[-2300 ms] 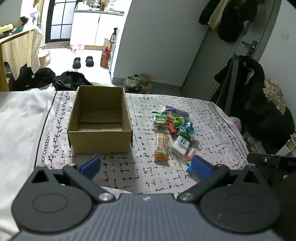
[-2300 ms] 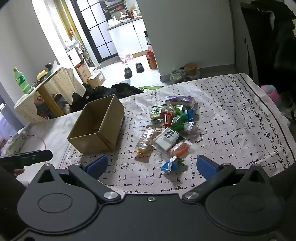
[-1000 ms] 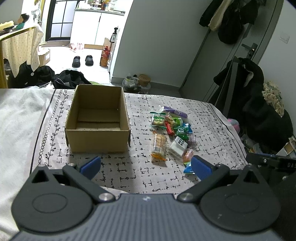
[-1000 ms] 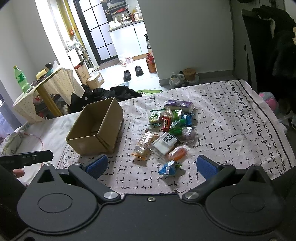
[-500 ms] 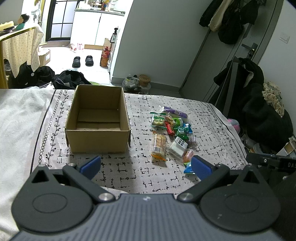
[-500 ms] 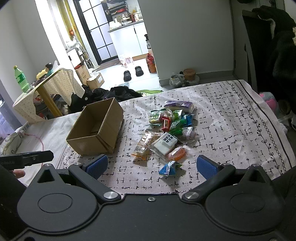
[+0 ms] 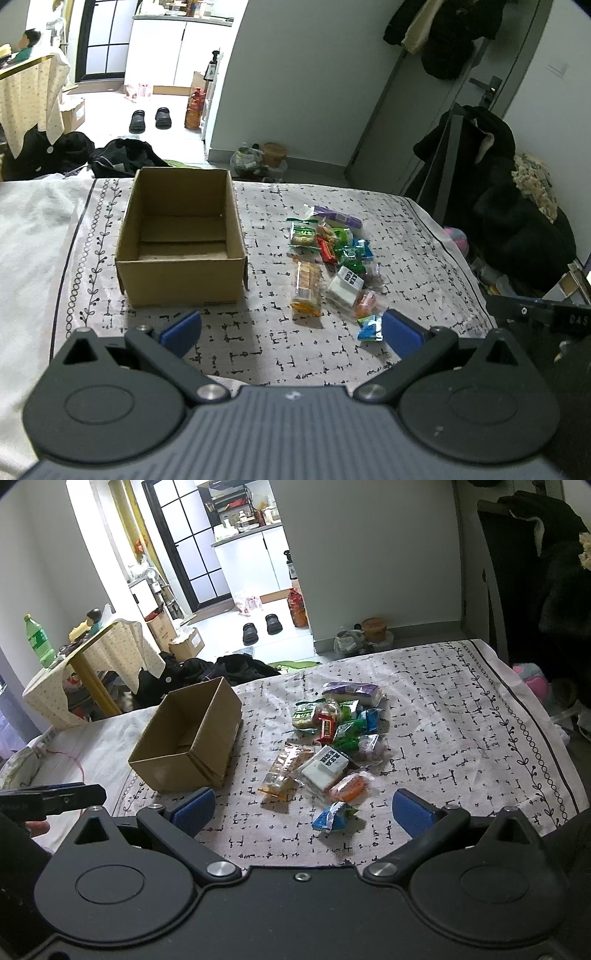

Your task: Organize snacks

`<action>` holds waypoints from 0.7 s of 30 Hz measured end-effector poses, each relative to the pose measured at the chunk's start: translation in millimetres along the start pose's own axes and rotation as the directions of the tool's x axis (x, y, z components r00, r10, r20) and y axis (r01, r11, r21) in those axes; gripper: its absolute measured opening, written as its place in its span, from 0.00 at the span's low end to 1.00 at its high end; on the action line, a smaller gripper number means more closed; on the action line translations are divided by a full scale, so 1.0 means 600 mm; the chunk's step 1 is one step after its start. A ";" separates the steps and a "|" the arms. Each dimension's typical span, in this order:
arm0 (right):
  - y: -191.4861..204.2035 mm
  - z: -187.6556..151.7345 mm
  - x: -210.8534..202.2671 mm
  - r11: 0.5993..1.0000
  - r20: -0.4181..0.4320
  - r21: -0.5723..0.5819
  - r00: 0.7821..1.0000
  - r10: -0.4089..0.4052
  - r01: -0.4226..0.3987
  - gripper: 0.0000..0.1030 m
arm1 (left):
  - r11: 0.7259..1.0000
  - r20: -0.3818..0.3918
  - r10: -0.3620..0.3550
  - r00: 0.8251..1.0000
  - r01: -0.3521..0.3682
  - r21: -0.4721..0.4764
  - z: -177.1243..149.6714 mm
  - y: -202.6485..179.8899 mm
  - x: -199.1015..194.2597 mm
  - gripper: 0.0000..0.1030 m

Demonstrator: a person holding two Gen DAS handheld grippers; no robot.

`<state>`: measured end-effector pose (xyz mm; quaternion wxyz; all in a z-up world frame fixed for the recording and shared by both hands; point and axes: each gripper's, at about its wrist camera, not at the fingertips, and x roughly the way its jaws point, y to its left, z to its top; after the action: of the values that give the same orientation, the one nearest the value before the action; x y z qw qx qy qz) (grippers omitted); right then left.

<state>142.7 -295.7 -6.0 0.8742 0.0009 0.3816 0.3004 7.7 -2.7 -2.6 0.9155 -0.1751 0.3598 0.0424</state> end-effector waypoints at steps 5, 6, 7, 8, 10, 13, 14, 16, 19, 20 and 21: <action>-0.003 0.000 0.000 1.000 0.002 0.003 1.000 0.004 -0.004 1.00 | 1.000 0.027 0.002 1.000 -0.002 -0.001 0.002 0.002 0.000 1.00; -0.004 0.001 -0.001 1.000 0.004 0.003 1.000 0.004 -0.004 1.00 | 1.000 0.027 0.001 1.000 0.000 -0.004 0.003 0.003 0.001 1.00; -0.004 0.001 -0.001 1.000 0.007 0.003 1.000 0.006 -0.006 1.00 | 1.000 0.028 -0.001 1.000 0.001 -0.005 0.004 0.003 0.001 1.00; -0.004 0.001 -0.001 1.000 0.007 0.004 1.000 0.007 -0.007 1.00 | 1.000 0.028 0.000 1.000 0.001 -0.005 0.004 0.004 0.002 1.00; -0.007 0.004 0.000 1.000 0.004 0.013 1.000 0.016 -0.016 1.00 | 1.000 0.026 0.000 1.000 0.000 0.000 0.006 0.004 0.004 1.00; -0.009 0.005 0.002 1.000 0.004 0.016 1.000 0.015 -0.015 1.00 | 1.000 0.026 0.002 1.000 -0.002 0.009 0.011 0.003 0.006 1.00; -0.010 0.005 0.003 1.000 0.001 0.018 1.000 0.016 -0.016 1.00 | 1.000 0.026 0.002 1.000 -0.002 0.014 0.012 0.002 0.007 1.00; -0.011 0.005 0.005 1.000 0.001 0.017 1.000 0.009 -0.009 1.00 | 1.000 0.025 0.004 1.000 -0.004 0.024 0.014 0.000 0.009 1.00; -0.011 0.003 0.008 1.000 0.004 0.010 1.000 0.002 -0.002 1.00 | 1.000 0.029 0.006 1.000 -0.006 0.030 0.015 -0.001 0.011 1.00; -0.011 0.004 0.009 1.000 0.006 0.007 1.000 -0.002 0.002 1.00 | 0.999 0.030 0.007 1.000 -0.008 0.031 0.015 0.000 0.013 1.00; -0.010 0.004 0.011 1.000 0.005 0.002 1.000 -0.006 0.006 1.00 | 1.000 0.031 0.009 0.999 -0.010 0.030 0.015 0.001 0.014 1.00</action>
<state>150.8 -296.9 -10.0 0.8761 0.0015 0.3795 0.2972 19.3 0.3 -2.2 0.9233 -0.1589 0.3469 0.0443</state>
